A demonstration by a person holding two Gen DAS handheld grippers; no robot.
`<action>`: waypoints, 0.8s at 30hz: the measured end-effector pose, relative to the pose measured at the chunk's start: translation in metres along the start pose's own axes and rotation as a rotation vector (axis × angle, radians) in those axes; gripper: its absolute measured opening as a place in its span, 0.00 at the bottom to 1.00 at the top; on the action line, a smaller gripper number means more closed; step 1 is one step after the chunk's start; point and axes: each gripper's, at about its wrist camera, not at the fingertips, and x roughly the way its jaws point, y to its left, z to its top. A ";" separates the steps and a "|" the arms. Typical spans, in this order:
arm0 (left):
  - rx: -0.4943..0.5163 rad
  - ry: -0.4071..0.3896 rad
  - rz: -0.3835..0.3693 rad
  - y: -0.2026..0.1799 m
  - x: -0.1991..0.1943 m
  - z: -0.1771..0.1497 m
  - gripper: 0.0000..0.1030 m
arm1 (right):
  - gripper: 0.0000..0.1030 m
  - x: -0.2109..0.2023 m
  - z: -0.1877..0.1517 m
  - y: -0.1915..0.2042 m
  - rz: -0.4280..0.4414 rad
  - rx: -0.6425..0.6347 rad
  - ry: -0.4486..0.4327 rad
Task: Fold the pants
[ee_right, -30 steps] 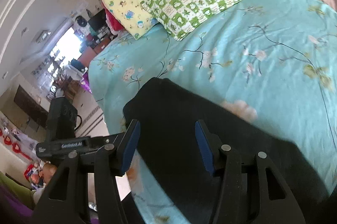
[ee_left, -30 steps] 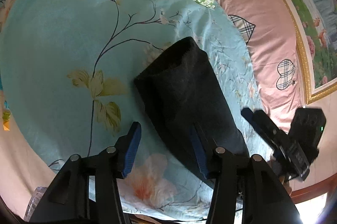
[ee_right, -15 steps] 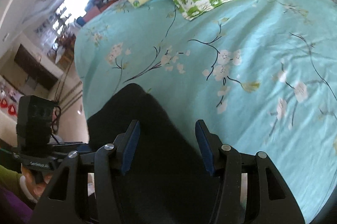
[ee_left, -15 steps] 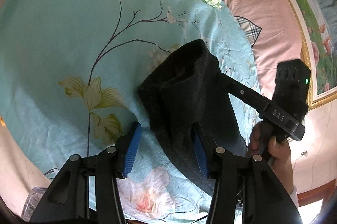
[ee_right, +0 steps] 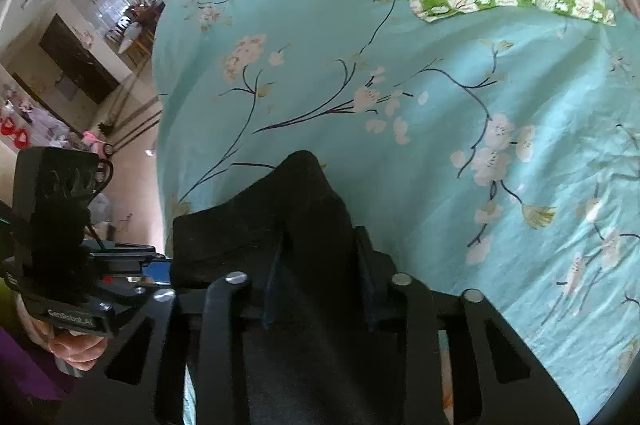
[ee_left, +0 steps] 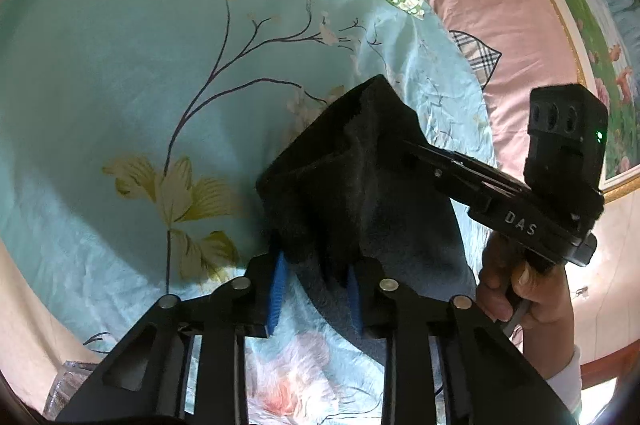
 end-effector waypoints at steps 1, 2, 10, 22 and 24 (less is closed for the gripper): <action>0.006 -0.002 -0.001 -0.002 -0.001 0.000 0.20 | 0.25 -0.003 -0.002 0.000 0.002 0.007 -0.011; 0.018 -0.008 0.000 -0.006 -0.003 -0.001 0.19 | 0.23 -0.007 -0.004 0.000 0.005 0.014 -0.022; 0.117 -0.060 -0.031 -0.039 -0.027 -0.005 0.17 | 0.21 -0.050 -0.019 0.002 0.028 0.070 -0.152; 0.265 -0.102 -0.092 -0.102 -0.061 -0.025 0.16 | 0.21 -0.121 -0.046 0.012 0.022 0.105 -0.296; 0.293 -0.102 -0.111 -0.115 -0.066 -0.031 0.16 | 0.21 -0.136 -0.055 0.011 0.021 0.120 -0.327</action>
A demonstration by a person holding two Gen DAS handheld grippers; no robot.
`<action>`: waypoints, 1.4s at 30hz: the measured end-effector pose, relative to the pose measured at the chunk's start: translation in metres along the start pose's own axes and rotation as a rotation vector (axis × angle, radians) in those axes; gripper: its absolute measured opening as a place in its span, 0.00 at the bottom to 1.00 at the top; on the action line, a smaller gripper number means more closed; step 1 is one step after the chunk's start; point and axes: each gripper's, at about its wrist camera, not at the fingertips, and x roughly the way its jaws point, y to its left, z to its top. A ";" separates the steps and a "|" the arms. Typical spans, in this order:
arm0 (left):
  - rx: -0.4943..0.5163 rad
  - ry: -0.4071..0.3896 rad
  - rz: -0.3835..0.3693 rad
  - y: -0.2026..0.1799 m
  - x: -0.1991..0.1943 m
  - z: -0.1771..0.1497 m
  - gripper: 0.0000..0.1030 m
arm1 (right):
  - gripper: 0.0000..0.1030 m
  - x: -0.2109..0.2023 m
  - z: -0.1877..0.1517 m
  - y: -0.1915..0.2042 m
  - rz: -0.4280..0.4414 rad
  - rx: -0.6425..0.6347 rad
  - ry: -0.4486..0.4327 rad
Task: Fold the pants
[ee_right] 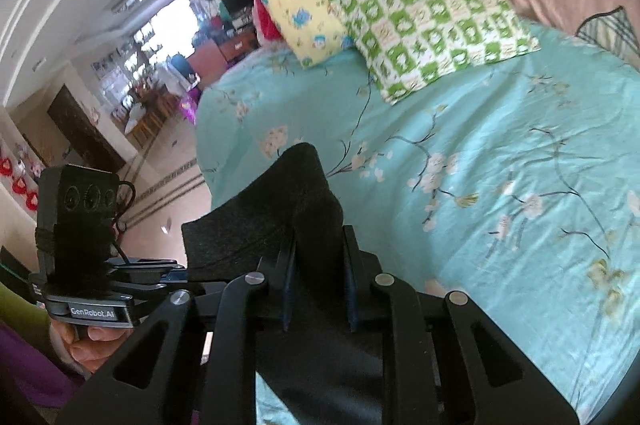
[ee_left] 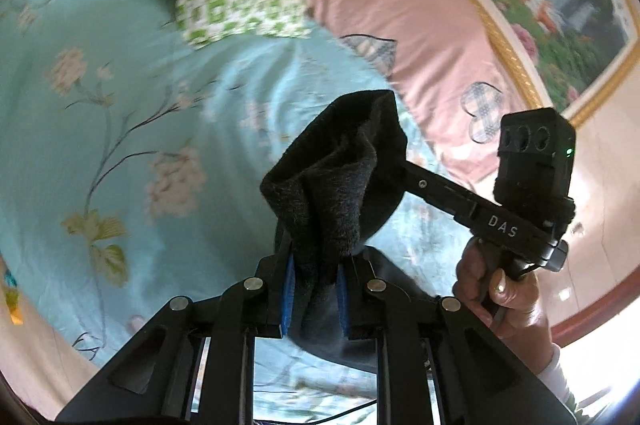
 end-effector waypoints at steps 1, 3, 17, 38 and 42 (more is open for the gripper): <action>0.016 0.000 -0.013 -0.008 -0.001 0.000 0.16 | 0.21 -0.011 -0.003 -0.001 0.002 0.011 -0.020; 0.045 0.005 -0.033 -0.023 -0.001 -0.002 0.16 | 0.21 -0.030 -0.010 -0.004 0.001 0.029 -0.061; 0.295 0.078 -0.156 -0.152 0.009 -0.043 0.16 | 0.20 -0.141 -0.074 -0.031 -0.016 0.158 -0.315; 0.528 0.269 -0.166 -0.245 0.080 -0.130 0.16 | 0.20 -0.223 -0.204 -0.081 -0.070 0.377 -0.485; 0.559 0.304 -0.167 -0.257 0.094 -0.145 0.16 | 0.20 -0.232 -0.225 -0.088 -0.093 0.407 -0.499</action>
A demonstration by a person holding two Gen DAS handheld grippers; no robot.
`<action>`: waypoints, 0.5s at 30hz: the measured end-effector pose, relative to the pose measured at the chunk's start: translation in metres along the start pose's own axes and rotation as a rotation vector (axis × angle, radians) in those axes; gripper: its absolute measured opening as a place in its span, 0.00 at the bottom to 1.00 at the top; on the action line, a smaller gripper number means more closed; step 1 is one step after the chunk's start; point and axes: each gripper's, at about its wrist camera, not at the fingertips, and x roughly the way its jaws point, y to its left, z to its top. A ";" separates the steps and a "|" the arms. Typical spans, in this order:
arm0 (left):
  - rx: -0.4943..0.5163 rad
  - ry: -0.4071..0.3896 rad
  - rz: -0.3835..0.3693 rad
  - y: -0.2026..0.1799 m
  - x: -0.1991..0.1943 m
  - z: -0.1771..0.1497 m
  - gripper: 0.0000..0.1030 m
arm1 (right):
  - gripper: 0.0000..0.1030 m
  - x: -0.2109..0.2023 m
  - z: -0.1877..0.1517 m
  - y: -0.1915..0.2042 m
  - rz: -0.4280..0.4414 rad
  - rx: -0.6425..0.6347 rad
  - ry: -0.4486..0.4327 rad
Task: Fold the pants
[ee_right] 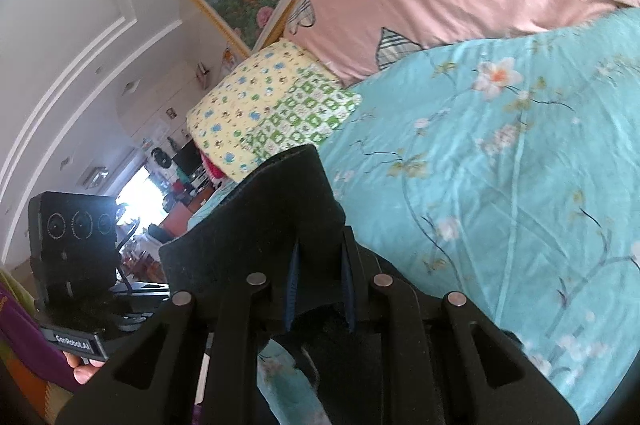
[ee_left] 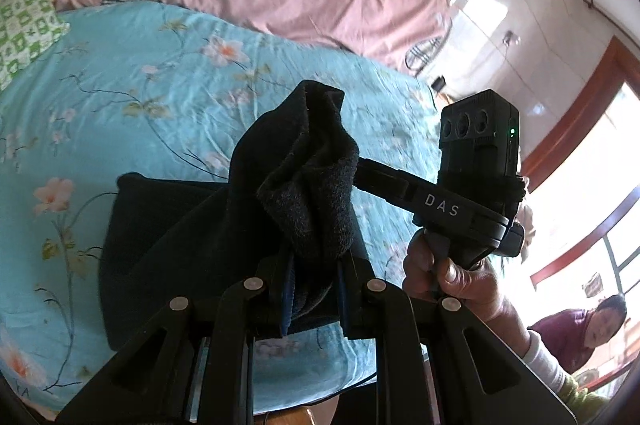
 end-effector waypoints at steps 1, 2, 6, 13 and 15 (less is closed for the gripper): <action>0.010 0.007 0.000 -0.003 0.005 -0.001 0.16 | 0.20 -0.003 -0.002 -0.004 -0.008 0.007 -0.004; 0.016 0.012 0.000 -0.006 0.008 -0.002 0.16 | 0.20 -0.006 -0.004 -0.007 -0.015 0.013 -0.007; 0.048 0.036 0.011 -0.013 0.026 -0.005 0.16 | 0.20 -0.015 -0.012 -0.023 -0.034 0.047 -0.014; 0.087 0.077 0.021 -0.024 0.051 -0.016 0.18 | 0.20 -0.023 -0.025 -0.043 -0.062 0.093 -0.002; 0.094 0.088 0.015 -0.025 0.058 -0.018 0.19 | 0.25 -0.026 -0.028 -0.046 -0.092 0.101 0.002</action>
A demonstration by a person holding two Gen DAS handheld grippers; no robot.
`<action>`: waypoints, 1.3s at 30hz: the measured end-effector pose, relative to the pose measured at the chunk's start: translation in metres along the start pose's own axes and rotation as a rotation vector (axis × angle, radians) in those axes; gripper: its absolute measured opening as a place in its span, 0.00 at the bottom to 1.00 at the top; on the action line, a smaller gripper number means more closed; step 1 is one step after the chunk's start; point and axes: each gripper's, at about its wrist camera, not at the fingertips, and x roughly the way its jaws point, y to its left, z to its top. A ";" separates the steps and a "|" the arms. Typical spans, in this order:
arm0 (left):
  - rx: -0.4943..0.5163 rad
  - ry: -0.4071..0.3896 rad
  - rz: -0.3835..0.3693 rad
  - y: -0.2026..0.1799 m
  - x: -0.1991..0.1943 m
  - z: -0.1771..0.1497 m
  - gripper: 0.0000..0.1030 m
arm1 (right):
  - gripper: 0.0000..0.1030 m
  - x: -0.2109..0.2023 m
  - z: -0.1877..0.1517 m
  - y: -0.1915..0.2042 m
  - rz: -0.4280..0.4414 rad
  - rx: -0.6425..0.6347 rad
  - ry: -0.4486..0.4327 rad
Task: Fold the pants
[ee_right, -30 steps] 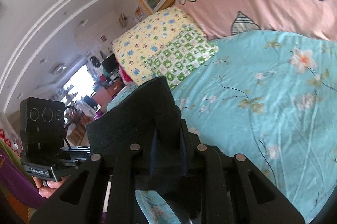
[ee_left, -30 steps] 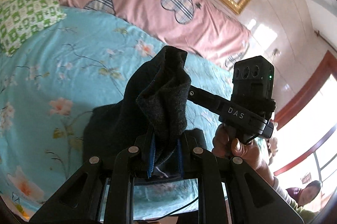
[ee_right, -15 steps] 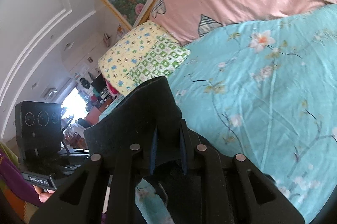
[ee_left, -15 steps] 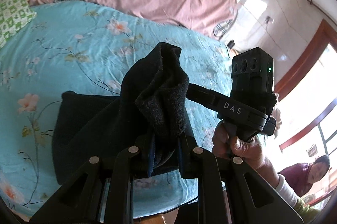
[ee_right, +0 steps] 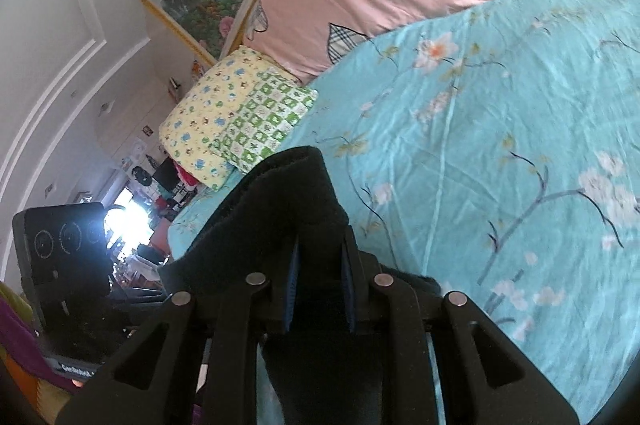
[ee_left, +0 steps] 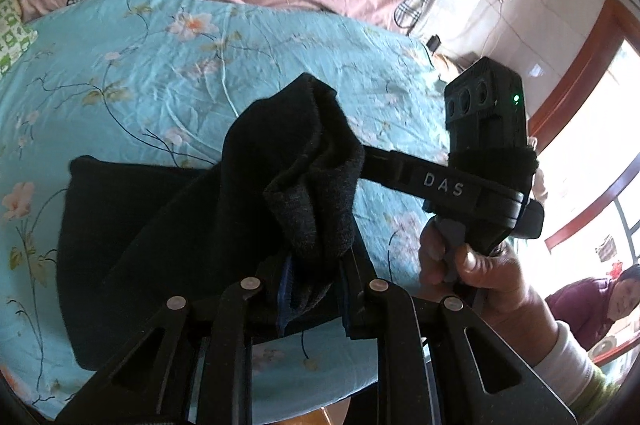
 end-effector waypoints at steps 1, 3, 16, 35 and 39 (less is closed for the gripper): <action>0.003 0.005 -0.005 -0.001 0.003 -0.001 0.21 | 0.25 -0.003 -0.002 -0.002 -0.014 0.006 0.000; 0.004 0.012 -0.014 0.000 0.007 -0.003 0.24 | 0.25 -0.009 -0.004 -0.006 -0.039 0.017 -0.009; 0.019 -0.015 -0.128 -0.003 -0.019 -0.011 0.51 | 0.51 -0.041 -0.019 -0.011 -0.192 0.102 -0.074; -0.120 -0.071 -0.101 0.056 -0.057 -0.015 0.56 | 0.81 -0.061 -0.023 0.058 -0.309 0.022 -0.158; -0.140 -0.085 -0.090 0.065 -0.064 -0.017 0.56 | 0.82 -0.057 -0.025 0.068 -0.332 0.009 -0.149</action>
